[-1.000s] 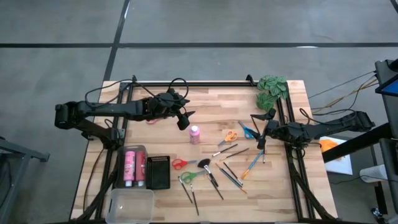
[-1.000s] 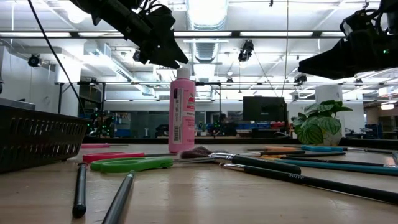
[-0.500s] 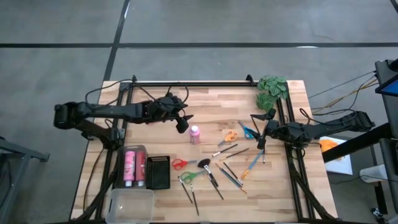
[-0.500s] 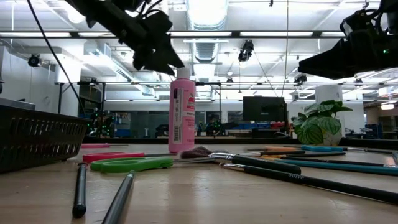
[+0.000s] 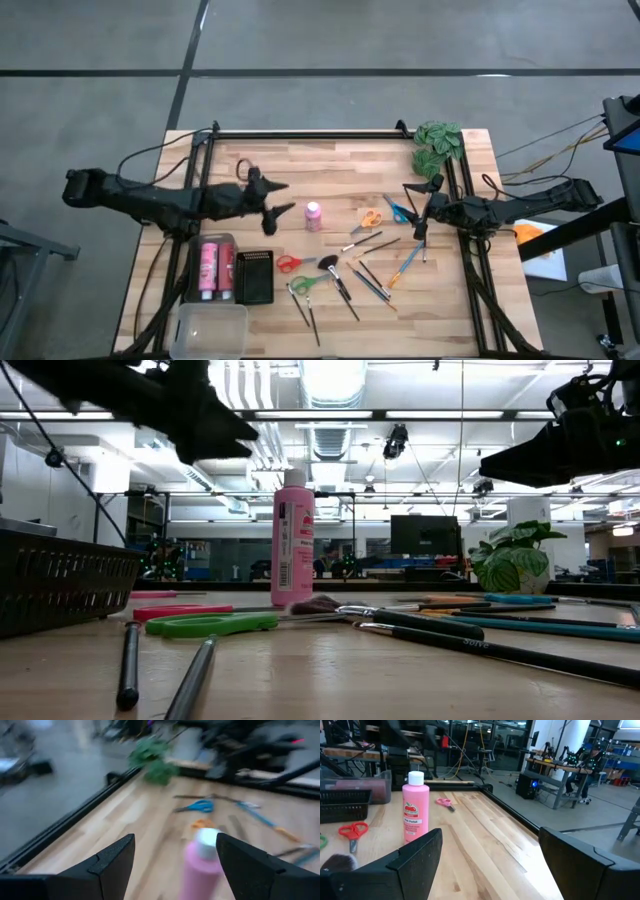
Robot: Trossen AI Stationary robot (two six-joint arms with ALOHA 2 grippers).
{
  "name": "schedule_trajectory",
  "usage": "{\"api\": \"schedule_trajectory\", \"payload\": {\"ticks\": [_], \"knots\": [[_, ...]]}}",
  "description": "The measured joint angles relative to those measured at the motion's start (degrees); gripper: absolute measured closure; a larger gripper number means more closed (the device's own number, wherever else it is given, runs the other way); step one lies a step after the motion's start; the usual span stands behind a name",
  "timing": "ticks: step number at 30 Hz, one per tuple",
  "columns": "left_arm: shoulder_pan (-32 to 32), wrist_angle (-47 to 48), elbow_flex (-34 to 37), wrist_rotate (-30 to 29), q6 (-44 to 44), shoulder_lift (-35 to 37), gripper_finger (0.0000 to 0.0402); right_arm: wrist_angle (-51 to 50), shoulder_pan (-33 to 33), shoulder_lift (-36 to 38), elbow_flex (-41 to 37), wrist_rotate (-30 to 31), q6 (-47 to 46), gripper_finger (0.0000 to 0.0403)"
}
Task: Pick & Place Paint Supplies
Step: Put the pink paint bottle into the gray bin
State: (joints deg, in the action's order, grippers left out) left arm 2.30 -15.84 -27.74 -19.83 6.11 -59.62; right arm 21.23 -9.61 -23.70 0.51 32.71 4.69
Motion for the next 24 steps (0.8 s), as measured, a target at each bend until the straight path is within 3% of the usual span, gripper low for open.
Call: {"api": "schedule_trajectory", "payload": {"ticks": [4,9,24], "knots": [[3.6,-6.5,5.0,-0.1,-1.9,2.3,0.0119,0.0,0.0,0.0,0.0,0.0,0.0,0.0074],[5.4,-6.9,8.1,-0.9,-0.8,3.1,0.0119,0.0,0.0,0.0,0.0,0.0,0.0,0.0074],[5.5,-12.9,9.3,-3.3,4.9,-1.3,0.0119,0.0,0.0,0.0,0.0,-0.1,-0.1,0.0074]]}}
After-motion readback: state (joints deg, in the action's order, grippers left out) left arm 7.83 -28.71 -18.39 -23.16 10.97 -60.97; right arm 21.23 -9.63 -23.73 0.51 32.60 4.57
